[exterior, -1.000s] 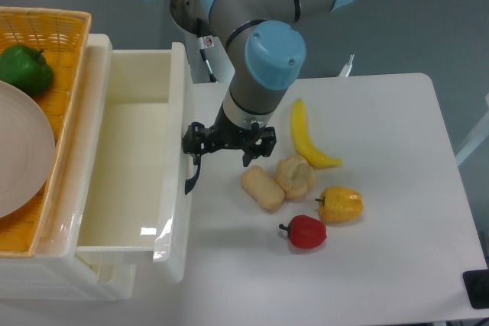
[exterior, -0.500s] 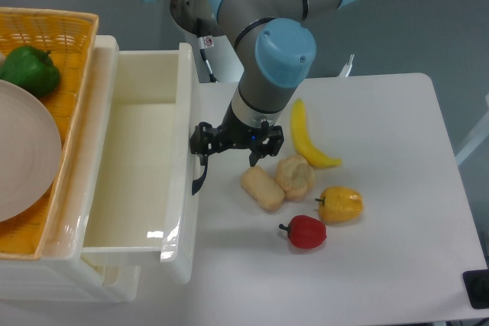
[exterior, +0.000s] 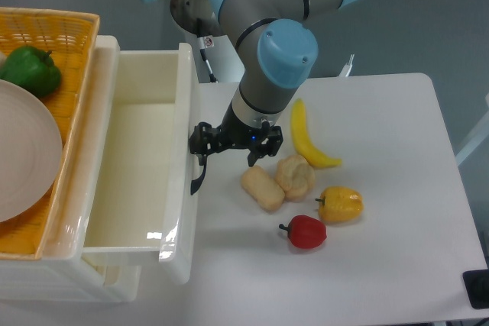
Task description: Slide open the top white drawer
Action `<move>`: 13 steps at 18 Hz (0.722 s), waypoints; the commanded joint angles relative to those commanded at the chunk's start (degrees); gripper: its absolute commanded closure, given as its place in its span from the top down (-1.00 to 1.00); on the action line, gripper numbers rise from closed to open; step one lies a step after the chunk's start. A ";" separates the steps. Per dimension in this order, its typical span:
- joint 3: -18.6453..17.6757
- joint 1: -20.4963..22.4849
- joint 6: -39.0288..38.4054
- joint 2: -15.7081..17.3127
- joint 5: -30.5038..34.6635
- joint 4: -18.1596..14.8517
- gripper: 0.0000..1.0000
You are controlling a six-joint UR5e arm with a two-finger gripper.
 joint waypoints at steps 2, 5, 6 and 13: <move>0.00 0.00 0.00 0.00 -0.35 0.00 1.00; -0.09 0.88 0.00 0.09 -1.23 0.00 1.00; -0.09 0.88 0.00 0.09 -1.32 -0.09 1.00; 0.70 3.69 1.05 1.32 -0.88 0.79 1.00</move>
